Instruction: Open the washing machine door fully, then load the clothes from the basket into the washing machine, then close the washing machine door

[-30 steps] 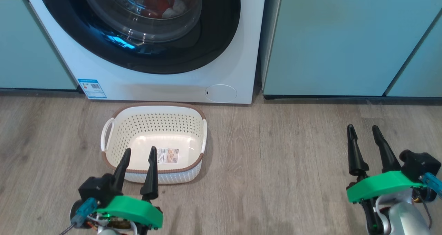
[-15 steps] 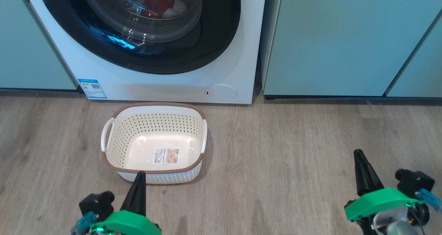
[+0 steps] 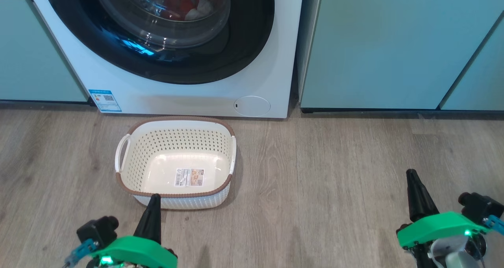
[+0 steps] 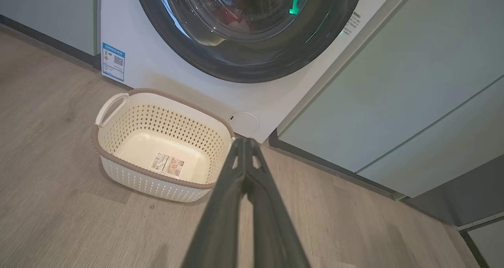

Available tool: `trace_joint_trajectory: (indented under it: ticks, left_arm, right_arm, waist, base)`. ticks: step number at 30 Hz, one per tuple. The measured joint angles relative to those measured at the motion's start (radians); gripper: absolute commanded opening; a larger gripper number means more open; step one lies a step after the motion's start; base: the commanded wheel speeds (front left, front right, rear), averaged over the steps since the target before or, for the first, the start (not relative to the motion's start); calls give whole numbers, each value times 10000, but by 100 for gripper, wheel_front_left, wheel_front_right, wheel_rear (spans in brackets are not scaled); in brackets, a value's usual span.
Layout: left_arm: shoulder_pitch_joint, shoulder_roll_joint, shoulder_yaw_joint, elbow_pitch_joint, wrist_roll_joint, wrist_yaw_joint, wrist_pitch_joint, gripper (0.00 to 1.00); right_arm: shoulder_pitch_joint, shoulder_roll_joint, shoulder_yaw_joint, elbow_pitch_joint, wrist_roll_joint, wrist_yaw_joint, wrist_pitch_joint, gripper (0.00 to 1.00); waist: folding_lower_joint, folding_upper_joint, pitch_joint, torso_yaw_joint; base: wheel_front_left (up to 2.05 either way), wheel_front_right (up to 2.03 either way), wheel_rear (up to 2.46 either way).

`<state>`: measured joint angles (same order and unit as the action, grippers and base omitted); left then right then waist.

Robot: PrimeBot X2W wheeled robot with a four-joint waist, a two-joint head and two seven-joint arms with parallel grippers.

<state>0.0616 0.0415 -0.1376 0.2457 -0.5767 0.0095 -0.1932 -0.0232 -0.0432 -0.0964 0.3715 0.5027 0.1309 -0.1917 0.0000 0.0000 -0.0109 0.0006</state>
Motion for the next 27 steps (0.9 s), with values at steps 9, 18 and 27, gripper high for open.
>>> trace_joint_trajectory:
  ticks: [9,18,27]
  left_arm:
    - [-27,4,136,13,-1009,-163,293,0]
    - [-209,8,345,40,-1904,-257,523,0]
    - [-260,12,468,54,-2809,-343,790,0]
  right_arm:
    - [-49,2,-25,-107,1037,0,261,0]
    - [-52,2,-65,-155,1992,0,568,0]
    - [-70,2,-100,-247,2945,0,790,0]
  waist:
    - [0,0,14,0]
    - [0,0,25,-1]
    - [0,0,37,-1]
  base:
    - [0,0,0]
    - [0,0,0]
    - [0,0,0]
